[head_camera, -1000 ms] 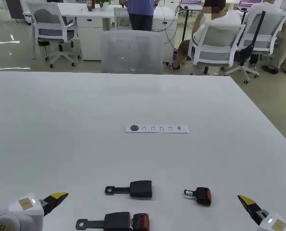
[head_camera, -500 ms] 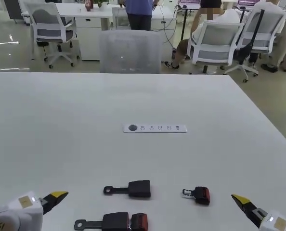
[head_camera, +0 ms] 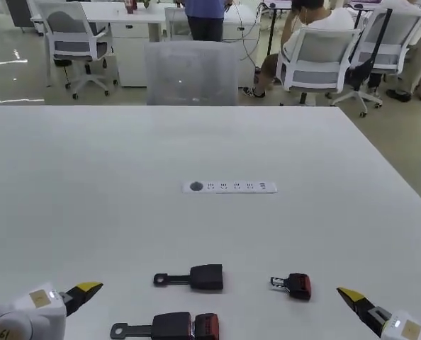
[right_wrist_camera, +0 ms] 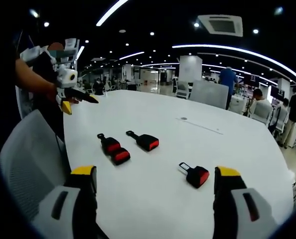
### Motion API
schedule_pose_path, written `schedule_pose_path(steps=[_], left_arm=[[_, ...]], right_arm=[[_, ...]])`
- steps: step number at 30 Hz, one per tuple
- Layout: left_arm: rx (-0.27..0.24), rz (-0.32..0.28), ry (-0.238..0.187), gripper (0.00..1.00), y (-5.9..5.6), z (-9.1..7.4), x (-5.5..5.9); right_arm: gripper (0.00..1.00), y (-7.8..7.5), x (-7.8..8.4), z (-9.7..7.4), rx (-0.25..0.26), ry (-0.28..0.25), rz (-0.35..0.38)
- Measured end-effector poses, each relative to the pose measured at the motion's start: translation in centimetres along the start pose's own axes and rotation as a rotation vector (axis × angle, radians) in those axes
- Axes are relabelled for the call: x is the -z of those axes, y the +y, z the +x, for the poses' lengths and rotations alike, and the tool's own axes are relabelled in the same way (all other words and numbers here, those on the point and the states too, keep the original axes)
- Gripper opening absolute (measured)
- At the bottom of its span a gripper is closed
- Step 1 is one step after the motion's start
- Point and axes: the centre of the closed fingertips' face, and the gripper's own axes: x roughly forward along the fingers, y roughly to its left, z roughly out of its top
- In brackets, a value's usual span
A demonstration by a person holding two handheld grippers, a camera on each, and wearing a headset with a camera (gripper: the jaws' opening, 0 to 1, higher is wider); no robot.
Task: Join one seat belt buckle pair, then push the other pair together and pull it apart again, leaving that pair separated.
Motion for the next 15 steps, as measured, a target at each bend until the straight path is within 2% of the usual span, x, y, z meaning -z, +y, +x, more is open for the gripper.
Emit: schedule_pose_path(steps=[9, 15], left_arm=[[0.001, -0.008, 0.005, 1.0, -0.21, 0.15, 0.15], [-0.008, -0.007, 0.003, 1.0, 0.05, 0.06, 0.13]], right_arm=[[1.0, -0.38, 0.02, -0.02, 0.013, -0.001, 0.005], [1.0, -0.34, 0.04, 0.07, 0.013, 0.002, 0.001]])
